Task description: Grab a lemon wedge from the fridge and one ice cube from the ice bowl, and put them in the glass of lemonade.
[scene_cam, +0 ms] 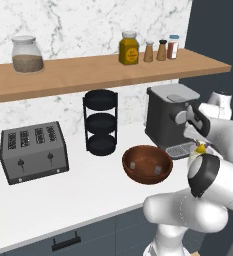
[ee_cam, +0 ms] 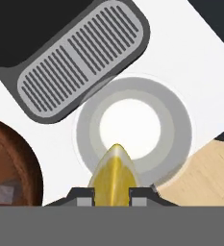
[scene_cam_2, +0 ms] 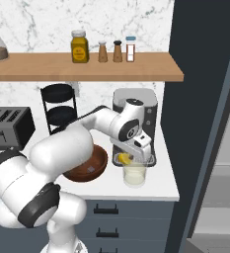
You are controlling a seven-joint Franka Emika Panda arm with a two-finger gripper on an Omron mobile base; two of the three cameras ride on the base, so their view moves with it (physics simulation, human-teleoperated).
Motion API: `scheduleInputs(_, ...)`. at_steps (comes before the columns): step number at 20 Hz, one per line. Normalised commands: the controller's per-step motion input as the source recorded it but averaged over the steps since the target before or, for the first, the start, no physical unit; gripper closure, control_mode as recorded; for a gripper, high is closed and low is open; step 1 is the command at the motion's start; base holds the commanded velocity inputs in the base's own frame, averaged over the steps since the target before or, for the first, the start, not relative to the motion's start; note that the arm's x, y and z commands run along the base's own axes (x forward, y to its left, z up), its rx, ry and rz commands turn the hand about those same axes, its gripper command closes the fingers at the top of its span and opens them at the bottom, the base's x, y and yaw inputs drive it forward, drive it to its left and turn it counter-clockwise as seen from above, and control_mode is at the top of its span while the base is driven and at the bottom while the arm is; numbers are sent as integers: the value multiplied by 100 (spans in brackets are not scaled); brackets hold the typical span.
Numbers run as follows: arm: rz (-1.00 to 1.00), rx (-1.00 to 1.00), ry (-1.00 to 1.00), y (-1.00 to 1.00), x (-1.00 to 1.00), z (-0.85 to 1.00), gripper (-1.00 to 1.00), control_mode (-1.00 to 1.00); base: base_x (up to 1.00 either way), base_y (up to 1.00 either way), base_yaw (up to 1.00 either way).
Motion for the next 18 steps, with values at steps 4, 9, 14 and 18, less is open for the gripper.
scheduleInputs(4, 0, 0, 0, -45, 7, -6, 100, -100, 0, 0, 0)
scheduleInputs(9, 0, 0, 0, -14, 26, 0, 100, -100, 0, 0, 0)
scheduleInputs(14, 0, 0, 0, 0, 18, 0, 100, -100, 0, 0, 0)
scheduleInputs(18, 0, 0, 0, -1, 9, 0, 100, -100, 0, 0, 0)
